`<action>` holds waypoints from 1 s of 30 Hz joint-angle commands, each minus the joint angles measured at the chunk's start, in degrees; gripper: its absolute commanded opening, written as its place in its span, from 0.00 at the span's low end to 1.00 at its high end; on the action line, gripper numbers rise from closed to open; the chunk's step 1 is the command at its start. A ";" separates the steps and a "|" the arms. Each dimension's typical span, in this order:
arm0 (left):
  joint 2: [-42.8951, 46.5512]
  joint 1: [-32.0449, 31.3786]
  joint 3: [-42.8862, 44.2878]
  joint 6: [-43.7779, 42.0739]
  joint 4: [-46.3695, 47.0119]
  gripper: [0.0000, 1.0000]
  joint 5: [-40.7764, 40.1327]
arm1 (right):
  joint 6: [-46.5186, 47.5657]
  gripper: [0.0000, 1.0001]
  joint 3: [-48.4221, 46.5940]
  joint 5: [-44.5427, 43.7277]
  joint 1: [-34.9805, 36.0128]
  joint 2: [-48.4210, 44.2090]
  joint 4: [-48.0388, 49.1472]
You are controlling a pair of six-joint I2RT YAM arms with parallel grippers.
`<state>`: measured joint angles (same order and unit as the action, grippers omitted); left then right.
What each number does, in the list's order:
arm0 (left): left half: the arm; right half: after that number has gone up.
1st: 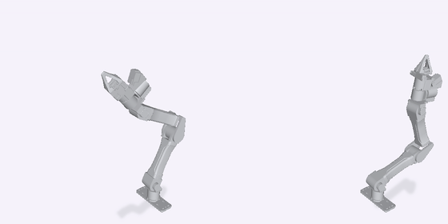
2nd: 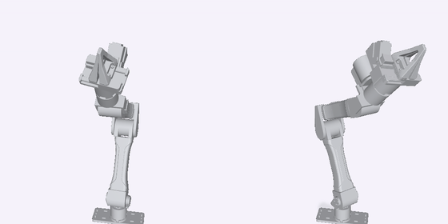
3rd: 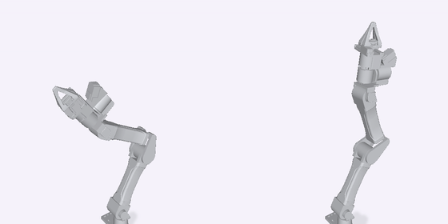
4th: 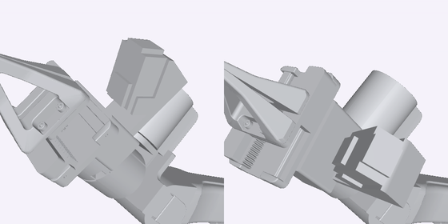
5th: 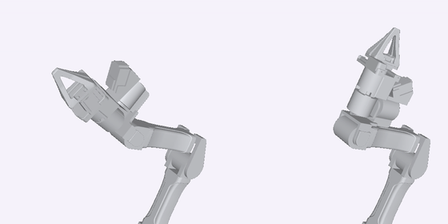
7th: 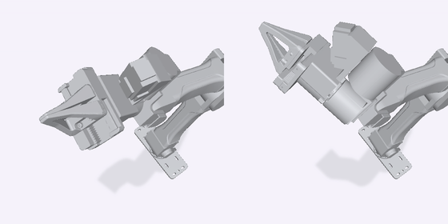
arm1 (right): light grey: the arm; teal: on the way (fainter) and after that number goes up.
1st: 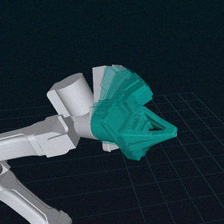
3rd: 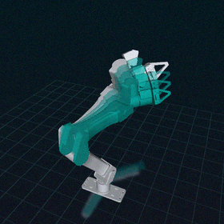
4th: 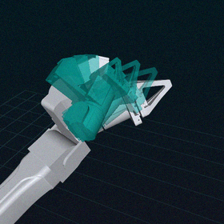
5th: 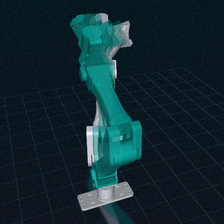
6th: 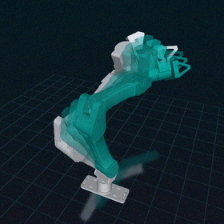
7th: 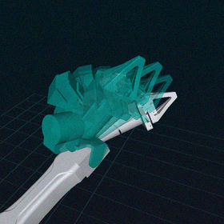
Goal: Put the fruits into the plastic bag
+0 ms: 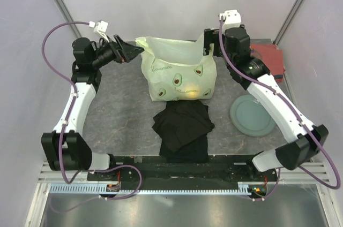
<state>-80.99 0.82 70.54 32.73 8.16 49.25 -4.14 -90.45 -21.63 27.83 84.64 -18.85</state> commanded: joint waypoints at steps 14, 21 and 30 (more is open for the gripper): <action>25.87 -0.12 -13.67 -11.11 -14.92 0.99 -23.50 | -2.36 0.98 18.64 21.01 -0.24 -26.70 7.08; 33.95 -0.12 -22.28 -12.95 -16.86 0.99 -26.85 | -2.89 0.98 24.97 5.74 -0.76 -32.35 0.94; 41.43 -0.12 -27.03 -15.15 -17.39 0.99 -27.45 | -11.75 0.98 33.66 -4.30 -5.16 -33.48 -2.86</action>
<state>-42.41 0.78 44.64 21.02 -10.04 23.94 -10.31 -60.51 -20.01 23.90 53.25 -19.27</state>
